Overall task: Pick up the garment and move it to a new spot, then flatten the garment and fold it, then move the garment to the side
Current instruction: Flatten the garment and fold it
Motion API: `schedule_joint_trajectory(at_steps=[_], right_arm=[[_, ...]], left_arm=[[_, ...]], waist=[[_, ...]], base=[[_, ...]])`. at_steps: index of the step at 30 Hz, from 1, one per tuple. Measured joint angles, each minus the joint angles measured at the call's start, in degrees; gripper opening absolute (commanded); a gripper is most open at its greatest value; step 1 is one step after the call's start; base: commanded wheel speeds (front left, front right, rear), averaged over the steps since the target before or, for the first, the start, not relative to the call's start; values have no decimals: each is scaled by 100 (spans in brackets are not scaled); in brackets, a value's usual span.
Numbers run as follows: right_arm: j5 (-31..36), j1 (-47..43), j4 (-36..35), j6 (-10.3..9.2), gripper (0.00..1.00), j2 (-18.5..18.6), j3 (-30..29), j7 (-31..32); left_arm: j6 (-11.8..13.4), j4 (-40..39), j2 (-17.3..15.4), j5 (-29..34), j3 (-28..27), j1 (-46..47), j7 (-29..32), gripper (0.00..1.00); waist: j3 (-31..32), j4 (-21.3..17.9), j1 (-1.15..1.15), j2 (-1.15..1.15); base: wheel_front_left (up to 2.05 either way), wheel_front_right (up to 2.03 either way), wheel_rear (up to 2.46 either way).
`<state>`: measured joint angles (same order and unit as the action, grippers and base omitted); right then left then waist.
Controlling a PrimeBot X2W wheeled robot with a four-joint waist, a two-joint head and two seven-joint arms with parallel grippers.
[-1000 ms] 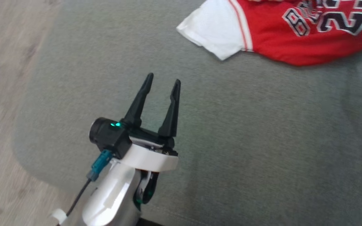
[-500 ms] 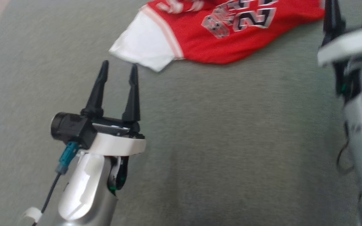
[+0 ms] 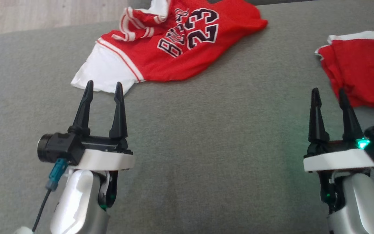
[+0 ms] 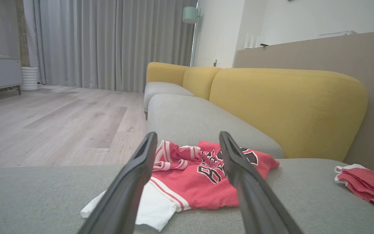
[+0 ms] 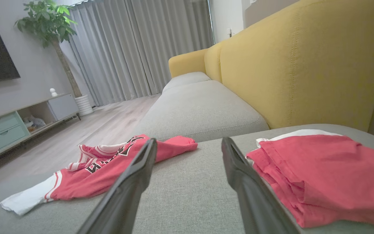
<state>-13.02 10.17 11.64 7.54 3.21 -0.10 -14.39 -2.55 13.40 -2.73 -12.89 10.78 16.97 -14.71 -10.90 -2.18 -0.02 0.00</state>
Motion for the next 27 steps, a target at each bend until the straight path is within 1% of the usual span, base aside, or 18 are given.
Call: schedule_joint_trajectory(at_steps=[5,9,11,14,15,18,20,23,27], right_arm=[[-170,-20,-248,0,100,-7,76,0],[-232,-12,-358,0,100,-20,79,0],[-276,-10,-374,0,100,-20,73,0],[-305,13,-376,0,100,-20,116,0],[-305,35,-379,0,100,-21,138,0],[-324,146,-385,0,100,-22,175,0],[-372,214,-390,0,100,-24,182,0],[-394,237,-390,0,100,-24,187,0],[-424,241,-369,0,100,-24,189,0]], left_arm=[[12,221,-8,121,-164,32,0,100],[114,710,-71,241,-201,242,40,100],[164,994,-149,293,-220,489,226,100],[153,1423,-371,437,-200,944,602,100],[127,1547,-446,483,-167,1085,704,100],[-58,1908,-631,642,-2,1417,1034,100],[-160,2135,-703,698,148,1558,1276,100],[-270,2432,-770,801,354,1691,1471,100],[-305,2735,-823,856,479,1846,1608,100]], waist=[[-98,-114,1,0],[-284,-159,2,0],[-393,-173,2,0],[-561,-197,2,0],[-616,-208,2,0],[-750,-258,3,0],[-810,-303,2,0],[-870,-376,3,0],[-912,-462,2,0]], base=[[0,0,0],[0,0,0],[0,0,0],[0,0,0],[0,0,0],[0,0,0],[0,0,0],[0,0,0],[0,0,0]])
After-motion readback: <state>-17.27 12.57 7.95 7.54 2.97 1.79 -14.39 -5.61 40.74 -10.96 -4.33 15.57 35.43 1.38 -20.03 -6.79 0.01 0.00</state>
